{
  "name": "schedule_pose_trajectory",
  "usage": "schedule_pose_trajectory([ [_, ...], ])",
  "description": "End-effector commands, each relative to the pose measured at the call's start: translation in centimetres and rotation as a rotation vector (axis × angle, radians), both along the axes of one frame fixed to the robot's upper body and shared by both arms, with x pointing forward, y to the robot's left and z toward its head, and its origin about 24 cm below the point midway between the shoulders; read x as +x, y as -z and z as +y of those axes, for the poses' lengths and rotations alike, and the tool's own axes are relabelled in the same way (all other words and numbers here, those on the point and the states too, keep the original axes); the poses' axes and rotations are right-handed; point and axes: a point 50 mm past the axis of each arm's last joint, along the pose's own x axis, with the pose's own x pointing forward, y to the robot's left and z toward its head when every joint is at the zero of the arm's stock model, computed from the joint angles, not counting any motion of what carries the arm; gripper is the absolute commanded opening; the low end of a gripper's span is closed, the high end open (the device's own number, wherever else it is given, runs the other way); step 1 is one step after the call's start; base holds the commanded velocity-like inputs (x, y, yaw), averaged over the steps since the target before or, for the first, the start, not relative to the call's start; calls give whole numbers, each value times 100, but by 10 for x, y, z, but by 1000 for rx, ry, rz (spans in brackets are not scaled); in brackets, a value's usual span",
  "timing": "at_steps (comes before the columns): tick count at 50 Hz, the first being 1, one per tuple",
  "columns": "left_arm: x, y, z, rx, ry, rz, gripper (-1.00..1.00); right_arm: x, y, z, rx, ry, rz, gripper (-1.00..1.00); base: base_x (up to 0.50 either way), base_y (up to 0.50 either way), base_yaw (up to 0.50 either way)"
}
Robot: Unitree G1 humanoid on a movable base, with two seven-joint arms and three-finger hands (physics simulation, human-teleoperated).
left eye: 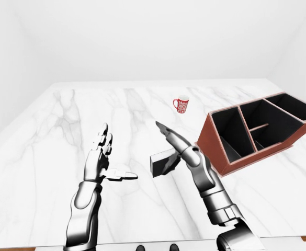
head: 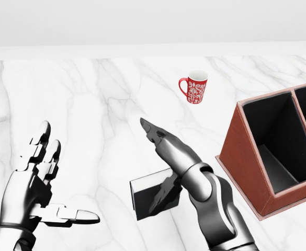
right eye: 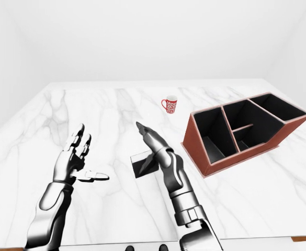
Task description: Pick up the book and place it in the left compartment of the caddy.
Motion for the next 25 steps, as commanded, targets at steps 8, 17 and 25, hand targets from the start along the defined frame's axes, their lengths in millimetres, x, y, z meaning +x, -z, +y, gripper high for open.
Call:
schedule_pose_trajectory([
  [8,-5,-6,3,-7,13,-29,100,36,23,16,-478,-60,127,98,0,0,0],
  [17,-7,-9,4,-7,16,-41,100,42,46,4,-605,-31,227,99,0,0,0],
  [25,-6,-9,3,-5,18,-39,100,35,57,4,-628,-63,301,100,0,0,0],
])
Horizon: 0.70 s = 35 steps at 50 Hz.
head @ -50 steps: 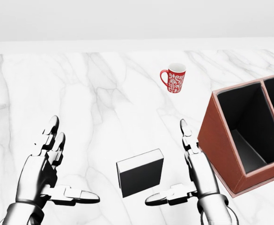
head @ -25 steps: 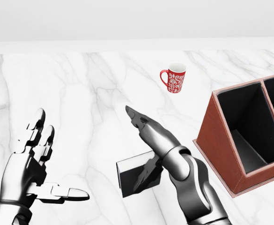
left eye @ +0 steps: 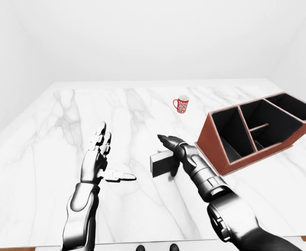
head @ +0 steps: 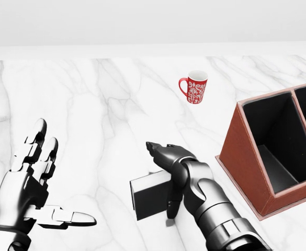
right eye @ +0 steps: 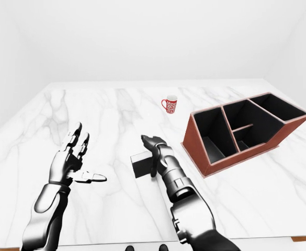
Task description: Pick up the book and place it in the left compartment of the caddy.
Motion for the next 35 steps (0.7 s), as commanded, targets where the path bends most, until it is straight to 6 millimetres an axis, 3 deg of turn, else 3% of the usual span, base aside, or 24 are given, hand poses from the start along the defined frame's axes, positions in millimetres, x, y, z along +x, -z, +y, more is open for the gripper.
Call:
schedule_pose_trajectory([
  [1,0,-1,0,2,5,-4,100,-3,17,-5,-105,-4,93,11,0,0,0],
  [2,-1,-1,0,2,5,-6,100,-3,18,-5,-100,-4,100,-100,0,0,0],
  [17,0,-2,3,5,-15,-7,100,5,2,-12,-85,6,45,-100,0,0,0],
  [29,0,-6,6,-4,-18,-24,100,10,-42,-22,-57,-13,-83,-100,0,0,0],
  [35,-2,-7,6,-4,-20,-31,100,0,-64,-27,-100,-47,-124,-100,0,0,0],
])
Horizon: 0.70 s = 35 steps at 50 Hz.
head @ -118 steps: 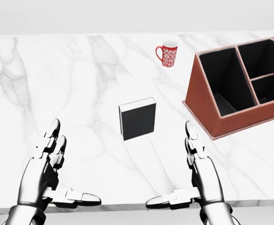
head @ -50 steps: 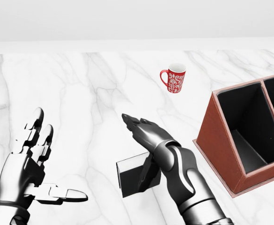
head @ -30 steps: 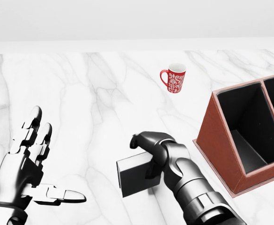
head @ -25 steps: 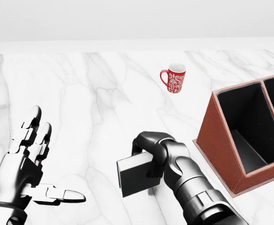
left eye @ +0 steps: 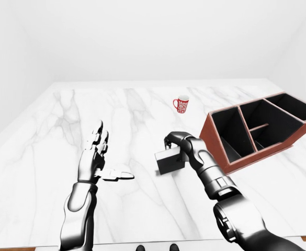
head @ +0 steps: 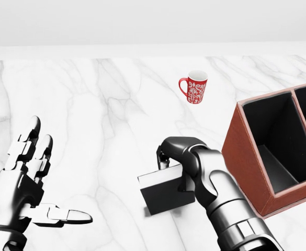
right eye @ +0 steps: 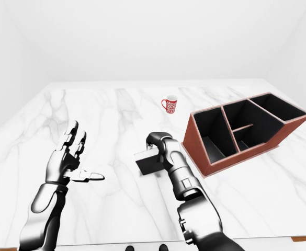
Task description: Pick up the book and place it in the left compartment of the caddy.
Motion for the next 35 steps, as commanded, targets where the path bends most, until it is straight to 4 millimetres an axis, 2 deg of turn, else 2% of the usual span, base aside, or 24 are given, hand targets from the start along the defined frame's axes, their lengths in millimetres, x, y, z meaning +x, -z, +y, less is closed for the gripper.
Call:
schedule_pose_trajectory([
  [1,-2,-2,1,-4,-2,-10,100,-9,-46,-10,-7,-30,-107,-100,0,0,0],
  [10,1,6,-5,7,19,27,100,-19,-103,-20,-37,-8,-352,-100,0,0,0],
  [15,1,6,-5,7,16,28,100,-25,-124,-29,-41,18,-449,-100,0,0,0],
  [27,2,8,-6,10,18,37,100,-38,-179,-62,-77,102,-671,-100,0,0,0],
  [35,0,9,-7,16,24,38,100,-33,-209,-88,-77,153,-728,-100,0,0,0],
])
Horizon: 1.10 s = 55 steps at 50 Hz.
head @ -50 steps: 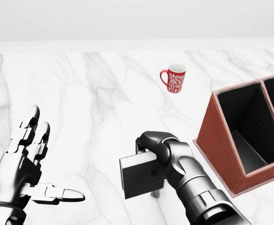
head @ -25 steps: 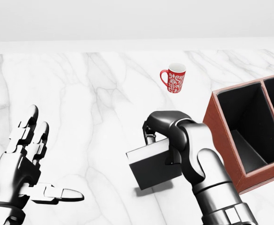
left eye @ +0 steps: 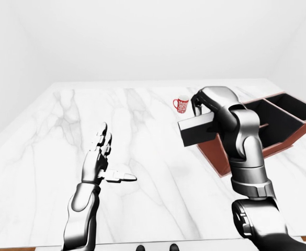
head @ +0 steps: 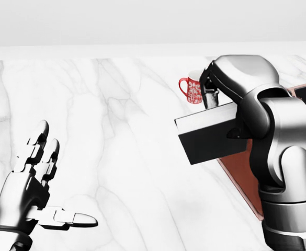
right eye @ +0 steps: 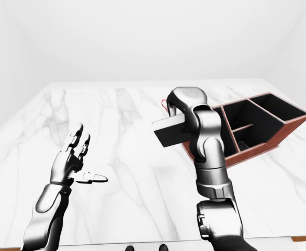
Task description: Pick up the book and place it in the left compartment of the caddy.
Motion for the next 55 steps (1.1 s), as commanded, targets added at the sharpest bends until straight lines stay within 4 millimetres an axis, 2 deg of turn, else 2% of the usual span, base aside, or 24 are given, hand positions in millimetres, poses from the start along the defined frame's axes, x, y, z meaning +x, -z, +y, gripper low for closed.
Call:
schedule_pose_trajectory([
  [1,-1,1,-2,7,6,7,100,-7,-51,-35,2,76,-159,-100,0,0,0],
  [11,1,4,-2,10,8,18,100,-3,-65,-61,28,105,-153,-100,0,0,0],
  [18,1,5,-3,12,9,22,100,3,-74,-85,81,136,-124,-100,0,0,0],
  [21,1,5,-3,12,11,23,100,7,-72,-94,118,145,-87,-100,0,0,0],
  [24,0,5,-4,13,12,23,100,14,-62,-102,144,164,-26,-100,0,0,0],
  [30,0,6,-5,14,13,25,100,20,-57,-103,181,149,13,-100,0,0,0],
  [42,-1,5,-5,17,16,21,100,30,-48,-120,259,212,-46,-100,0,0,0],
  [47,-1,5,-5,17,15,22,100,30,-55,-129,283,239,-99,-100,0,0,0],
  [52,0,6,-6,18,17,27,100,23,-74,-144,280,274,-174,-100,0,0,0],
  [55,-1,6,-6,18,17,27,100,21,-75,-148,268,290,-179,-100,0,0,0],
])
